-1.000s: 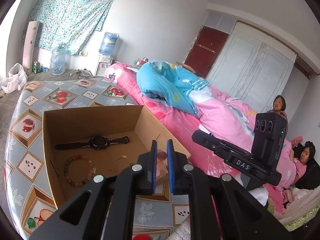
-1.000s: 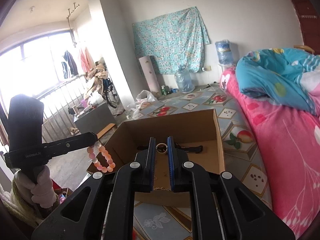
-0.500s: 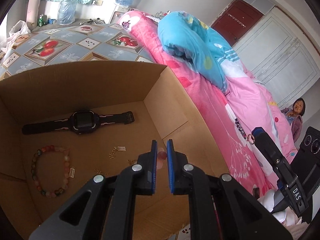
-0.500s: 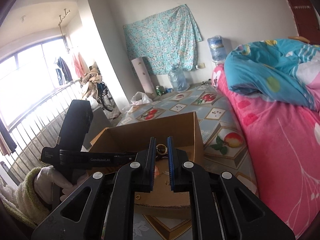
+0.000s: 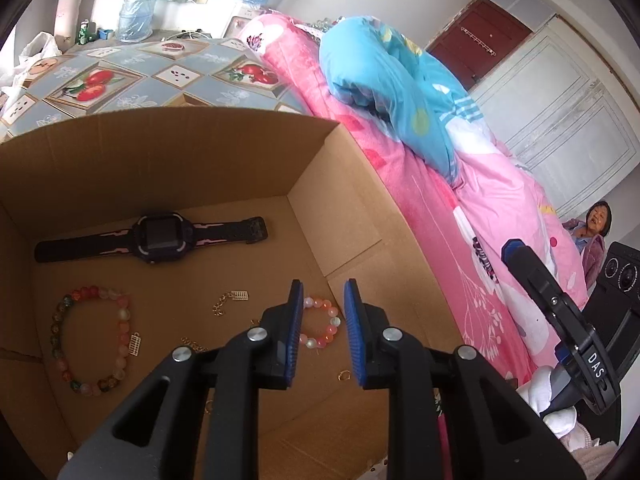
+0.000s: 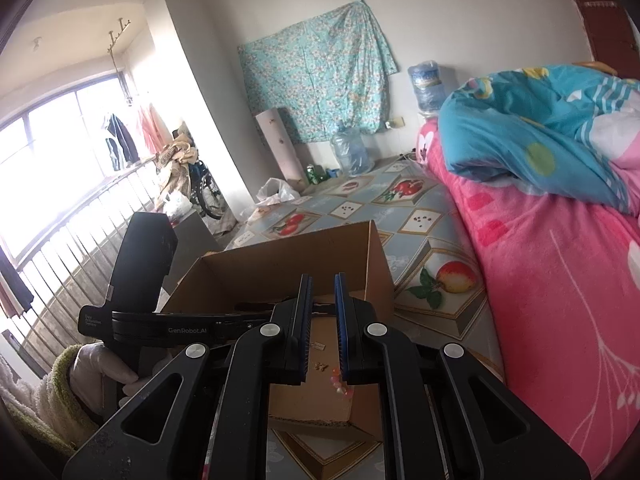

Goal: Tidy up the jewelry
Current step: 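Open both tools over the box to drop the bracelet and ring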

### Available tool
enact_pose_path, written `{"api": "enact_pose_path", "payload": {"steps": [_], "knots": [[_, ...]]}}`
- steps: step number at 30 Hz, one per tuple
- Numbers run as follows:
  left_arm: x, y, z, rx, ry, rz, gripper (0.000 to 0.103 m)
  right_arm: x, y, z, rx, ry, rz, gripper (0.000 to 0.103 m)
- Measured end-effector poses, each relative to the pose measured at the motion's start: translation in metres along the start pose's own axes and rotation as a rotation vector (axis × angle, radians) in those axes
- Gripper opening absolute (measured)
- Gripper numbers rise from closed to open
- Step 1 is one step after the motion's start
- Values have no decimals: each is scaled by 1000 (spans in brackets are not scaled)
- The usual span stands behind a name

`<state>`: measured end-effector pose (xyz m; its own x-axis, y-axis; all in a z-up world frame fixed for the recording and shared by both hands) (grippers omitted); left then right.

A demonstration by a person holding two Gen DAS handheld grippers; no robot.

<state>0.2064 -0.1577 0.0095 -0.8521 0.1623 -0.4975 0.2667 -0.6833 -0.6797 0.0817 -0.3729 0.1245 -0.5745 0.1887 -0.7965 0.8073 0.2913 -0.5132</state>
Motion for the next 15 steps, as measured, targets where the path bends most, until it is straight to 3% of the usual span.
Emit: {"api": "enact_pose_path", "payload": {"steps": [5,10,12,15], "knots": [[2,-42,-16,-17,-12,102,23,-7,9,-15,-19,-31,-38,10],[11,-81,-28,-43,11,193,33,-4,13,-26,5,-22,-60,13],[17,-99,-31,-60,35,233,39,-2,11,-25,44,-16,-55,20],[25,-127,-37,-107,65,296,53,-2,5,-15,98,33,-44,40]]}}
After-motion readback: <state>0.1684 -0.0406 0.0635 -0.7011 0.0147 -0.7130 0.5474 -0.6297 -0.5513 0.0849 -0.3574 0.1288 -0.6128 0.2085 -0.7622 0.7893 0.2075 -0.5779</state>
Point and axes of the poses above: each gripper's, at about its wrist camera, not at the fingertips, and y roughly the way its jaws point, z to its right, x to its underside, the point moved 6 cm from there along y, roughly the way its jaws point, and after that the axes turned 3 degrees about x, right-handed, at the moved point
